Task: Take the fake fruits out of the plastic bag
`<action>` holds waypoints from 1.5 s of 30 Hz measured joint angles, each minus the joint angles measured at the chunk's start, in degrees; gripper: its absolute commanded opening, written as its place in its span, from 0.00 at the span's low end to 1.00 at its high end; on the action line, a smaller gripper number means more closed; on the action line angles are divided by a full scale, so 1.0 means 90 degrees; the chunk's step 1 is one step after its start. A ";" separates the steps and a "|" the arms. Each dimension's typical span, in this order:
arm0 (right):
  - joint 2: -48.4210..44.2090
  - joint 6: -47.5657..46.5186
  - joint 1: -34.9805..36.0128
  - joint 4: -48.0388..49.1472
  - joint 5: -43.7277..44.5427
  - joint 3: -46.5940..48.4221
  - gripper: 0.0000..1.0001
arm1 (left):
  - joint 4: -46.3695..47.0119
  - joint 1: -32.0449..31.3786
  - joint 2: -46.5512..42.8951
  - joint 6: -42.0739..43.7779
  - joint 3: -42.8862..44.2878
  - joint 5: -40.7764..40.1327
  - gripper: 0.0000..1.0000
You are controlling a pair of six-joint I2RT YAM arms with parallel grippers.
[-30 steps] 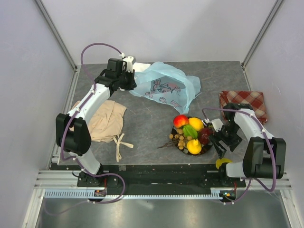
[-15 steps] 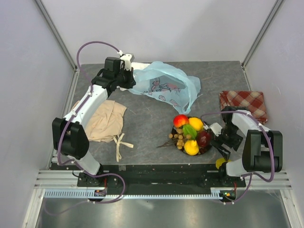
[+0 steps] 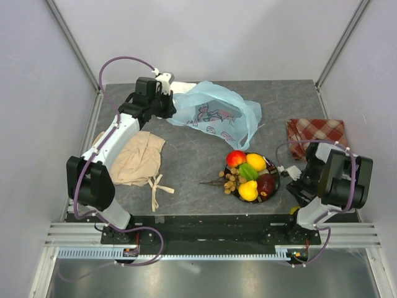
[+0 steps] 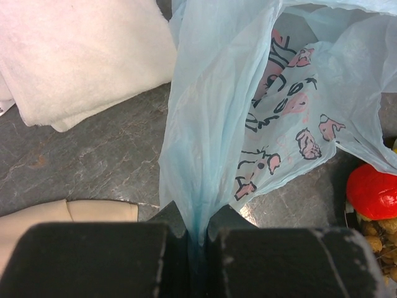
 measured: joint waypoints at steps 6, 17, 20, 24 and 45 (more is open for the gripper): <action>0.1088 0.0070 -0.1224 -0.0284 0.0350 0.1304 0.80 | 0.0015 0.0000 0.0000 0.0000 0.0000 0.0027 0.02; 0.1462 0.0291 -0.1282 0.1370 -0.0736 0.2574 0.84 | 0.0010 0.0000 0.0000 0.0000 0.0000 0.0061 0.02; 0.0988 -0.0019 -0.1399 0.1236 -0.1081 0.2212 0.84 | 0.0000 0.0000 0.0000 0.0000 0.0000 0.0092 0.02; 0.0522 -0.0763 -0.1790 0.0699 -0.1532 0.2341 0.86 | -0.0041 0.0000 0.0002 0.0010 0.0002 0.0177 0.02; -0.1593 -0.1899 -0.2382 -0.0848 -0.1860 0.1513 0.98 | -0.0340 0.0000 0.0121 0.0432 0.0189 0.0219 0.02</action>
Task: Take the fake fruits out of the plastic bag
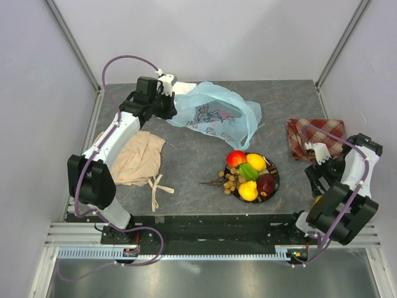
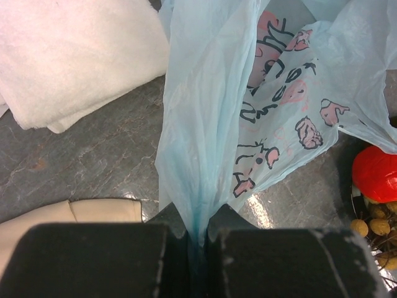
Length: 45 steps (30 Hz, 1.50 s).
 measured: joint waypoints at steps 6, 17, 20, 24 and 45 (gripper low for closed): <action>-0.0255 0.2618 0.0457 -0.0102 0.0464 -0.0104 0.98 | -0.0029 0.0000 -0.0002 -0.0002 -0.0005 0.0131 0.02; 0.0942 0.5051 0.0495 0.0041 0.1129 -0.0041 0.98 | 0.0061 0.0000 -0.0134 -0.0005 -0.0267 0.0138 0.02; 0.0974 0.5275 0.0495 0.0228 0.1370 0.0053 0.98 | 0.0068 0.0000 -0.0148 -0.0005 -0.0299 0.0138 0.02; 0.0979 0.5396 0.0495 0.0401 0.1719 0.0002 0.98 | 0.0075 0.0007 -0.0151 -0.0005 -0.0304 0.0134 0.02; 0.2195 0.5340 0.0561 0.1836 0.2266 -0.0639 0.23 | 0.0109 0.0090 -0.0469 -0.0005 -0.0561 0.0100 0.02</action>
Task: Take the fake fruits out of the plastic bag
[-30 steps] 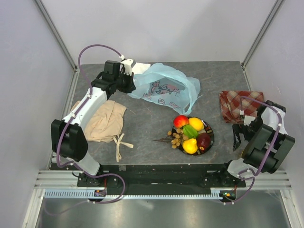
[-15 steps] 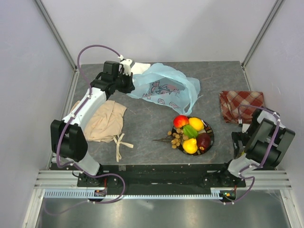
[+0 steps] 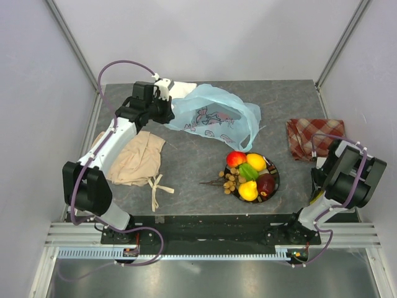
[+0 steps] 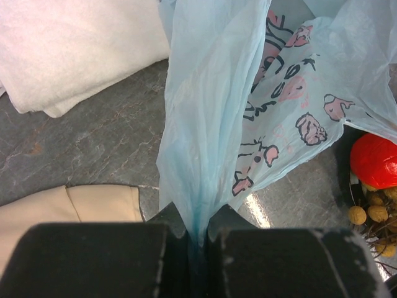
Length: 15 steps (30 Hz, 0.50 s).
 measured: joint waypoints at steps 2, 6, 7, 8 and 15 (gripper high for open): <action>-0.0005 0.0015 0.0019 -0.0056 -0.0068 0.0032 0.23 | 0.0005 0.0000 -0.0029 0.0000 -0.0049 0.0000 0.02; -0.0170 -0.0095 0.0444 -0.0551 -0.0602 0.0639 0.23 | 0.0002 0.0000 -0.0117 0.0000 -0.0092 0.0002 0.02; -0.0214 -0.0117 0.0580 -0.0627 -0.0775 0.0838 0.23 | 0.0002 0.0000 -0.0141 0.0000 -0.0092 0.0002 0.02; -0.0284 -0.0146 0.0835 -0.0697 -0.1022 0.1200 0.24 | 0.0005 0.0000 -0.0168 0.0000 -0.0092 0.0002 0.02; -0.0423 -0.0236 0.3021 -0.0648 -0.2977 0.3478 0.25 | 0.0005 0.0000 -0.0262 0.0000 -0.0092 0.0002 0.02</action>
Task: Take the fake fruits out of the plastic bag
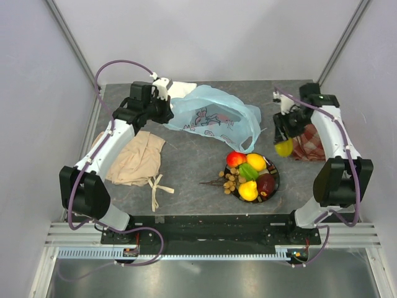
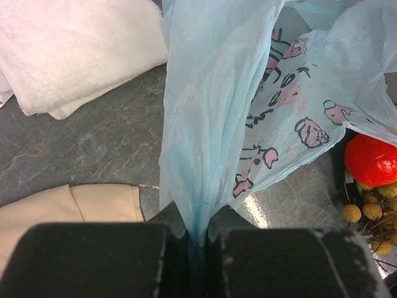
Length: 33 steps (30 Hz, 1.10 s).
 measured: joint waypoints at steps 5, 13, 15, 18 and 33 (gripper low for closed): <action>0.0175 0.0121 0.1073 -0.0119 -0.0959 0.0083 0.25 | 0.0000 0.0000 -0.0002 0.0000 0.0000 -0.0002 0.02; 0.0527 0.0265 0.1841 -0.0221 -0.1392 -0.0432 0.26 | 0.0000 0.0000 -0.0005 0.0000 0.0002 -0.0002 0.02; 0.0634 0.0267 0.1899 -0.0243 -0.1406 -0.0444 0.26 | 0.0000 0.0000 -0.0005 0.0000 0.0002 -0.0002 0.02; 0.0736 0.0270 0.1938 -0.0284 -0.1440 -0.0447 0.26 | 0.0000 0.0000 -0.0005 0.0000 0.0002 -0.0005 0.02; 0.0763 0.0270 0.1991 -0.0542 -0.1489 -0.0848 0.42 | 0.0000 0.0000 -0.0012 0.0002 0.0002 -0.0032 0.02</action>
